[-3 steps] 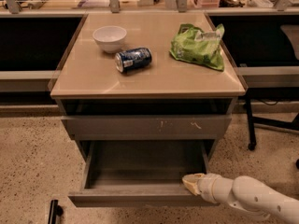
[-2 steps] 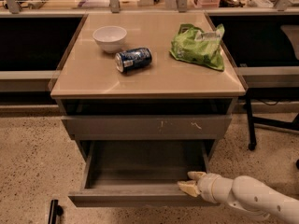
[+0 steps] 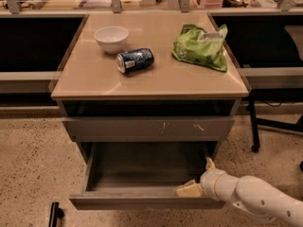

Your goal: Open middle drawer

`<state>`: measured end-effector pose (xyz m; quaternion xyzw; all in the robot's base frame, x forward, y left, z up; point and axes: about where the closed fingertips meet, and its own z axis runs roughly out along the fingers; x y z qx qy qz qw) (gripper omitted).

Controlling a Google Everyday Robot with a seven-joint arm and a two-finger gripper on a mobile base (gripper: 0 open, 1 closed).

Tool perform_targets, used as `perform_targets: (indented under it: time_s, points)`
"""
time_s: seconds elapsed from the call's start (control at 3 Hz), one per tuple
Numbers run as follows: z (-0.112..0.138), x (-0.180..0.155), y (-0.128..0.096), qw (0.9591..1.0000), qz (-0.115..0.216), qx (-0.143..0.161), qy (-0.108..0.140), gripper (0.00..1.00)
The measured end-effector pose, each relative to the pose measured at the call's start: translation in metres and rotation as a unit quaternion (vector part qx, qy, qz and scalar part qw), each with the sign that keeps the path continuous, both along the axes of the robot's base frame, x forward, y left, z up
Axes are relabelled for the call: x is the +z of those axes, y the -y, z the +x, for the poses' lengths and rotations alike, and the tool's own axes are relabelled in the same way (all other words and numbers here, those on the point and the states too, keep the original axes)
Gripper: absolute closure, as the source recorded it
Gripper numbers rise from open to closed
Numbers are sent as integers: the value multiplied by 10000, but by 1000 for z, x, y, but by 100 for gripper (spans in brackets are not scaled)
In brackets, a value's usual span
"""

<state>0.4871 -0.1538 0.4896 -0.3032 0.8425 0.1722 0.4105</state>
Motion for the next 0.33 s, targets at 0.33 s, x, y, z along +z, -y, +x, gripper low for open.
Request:
perform_targets:
  time_s: [0.33]
  points:
    - [0, 0, 0, 10000, 0, 0, 0, 0]
